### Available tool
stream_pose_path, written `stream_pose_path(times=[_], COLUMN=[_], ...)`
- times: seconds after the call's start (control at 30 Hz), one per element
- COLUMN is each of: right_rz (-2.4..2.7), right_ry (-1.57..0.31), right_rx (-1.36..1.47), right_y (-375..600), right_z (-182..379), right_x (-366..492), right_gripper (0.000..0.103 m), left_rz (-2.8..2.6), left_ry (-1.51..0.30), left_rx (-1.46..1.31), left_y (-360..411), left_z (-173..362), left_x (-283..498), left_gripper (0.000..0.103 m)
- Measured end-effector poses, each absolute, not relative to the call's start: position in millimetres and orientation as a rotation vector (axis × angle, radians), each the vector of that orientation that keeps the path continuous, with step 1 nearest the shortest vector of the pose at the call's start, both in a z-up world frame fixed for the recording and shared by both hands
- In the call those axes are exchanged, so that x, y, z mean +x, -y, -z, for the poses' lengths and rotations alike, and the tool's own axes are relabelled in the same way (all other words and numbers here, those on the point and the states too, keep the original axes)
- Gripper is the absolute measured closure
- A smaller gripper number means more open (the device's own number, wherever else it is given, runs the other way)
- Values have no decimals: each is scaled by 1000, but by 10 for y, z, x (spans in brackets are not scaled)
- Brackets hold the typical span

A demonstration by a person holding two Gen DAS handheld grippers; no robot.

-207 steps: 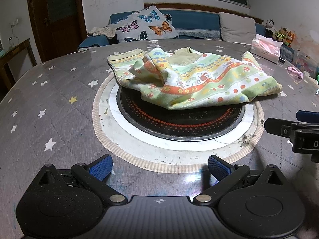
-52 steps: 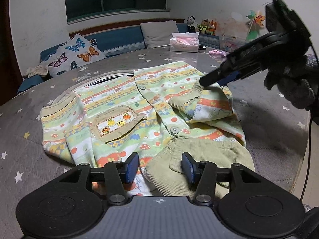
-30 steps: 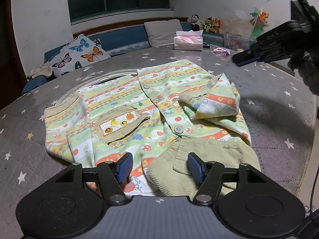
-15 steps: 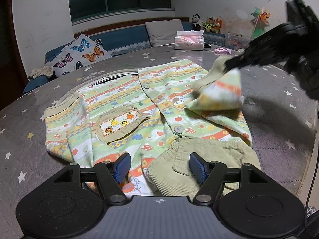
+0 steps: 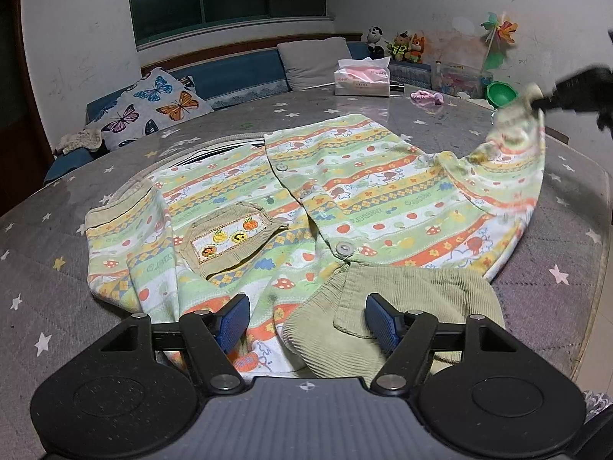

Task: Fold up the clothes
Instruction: 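Pull the sleeve outward from the shirt body with the right gripper, release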

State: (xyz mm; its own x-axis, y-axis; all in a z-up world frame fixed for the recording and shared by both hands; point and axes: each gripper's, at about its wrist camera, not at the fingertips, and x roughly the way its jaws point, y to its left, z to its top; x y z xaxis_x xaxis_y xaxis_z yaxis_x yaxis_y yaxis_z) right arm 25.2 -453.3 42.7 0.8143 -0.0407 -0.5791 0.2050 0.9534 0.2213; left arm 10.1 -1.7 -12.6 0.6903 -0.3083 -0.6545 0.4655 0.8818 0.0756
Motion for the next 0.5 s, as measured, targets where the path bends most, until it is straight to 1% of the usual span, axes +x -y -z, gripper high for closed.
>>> stream_pose_path(times=[0.1,0.17,0.27,0.33,0.4,0.43,0.5], right_rz=[213,264,310,276,229,203,146], right_ry=[-664,-664,-640,-628,-635,-645,-680], right_rx=[245,205,114,112,114,116,133], right_y=[4589,4565,4477,4419,4347,4305,4244], right_z=[-238,-208,-232,-255,-224,-197,-99], right_x=[215,207,208,225,268,295,352], right_gripper=[96,83,72,65,62,58,57], left_rz=[435,434,432,432,434,438,446], left_ry=[-684,-685,-686,-688,-689,-689,-682], left_rx=[252,256,262,264,260,254,237], left_y=[29,32,40,46,52,52,40], left_z=[122,118,114,105,87,69,11], left_x=[101,102,106,110,112,113,117], left_gripper=[32,31,31,31,31,31,31])
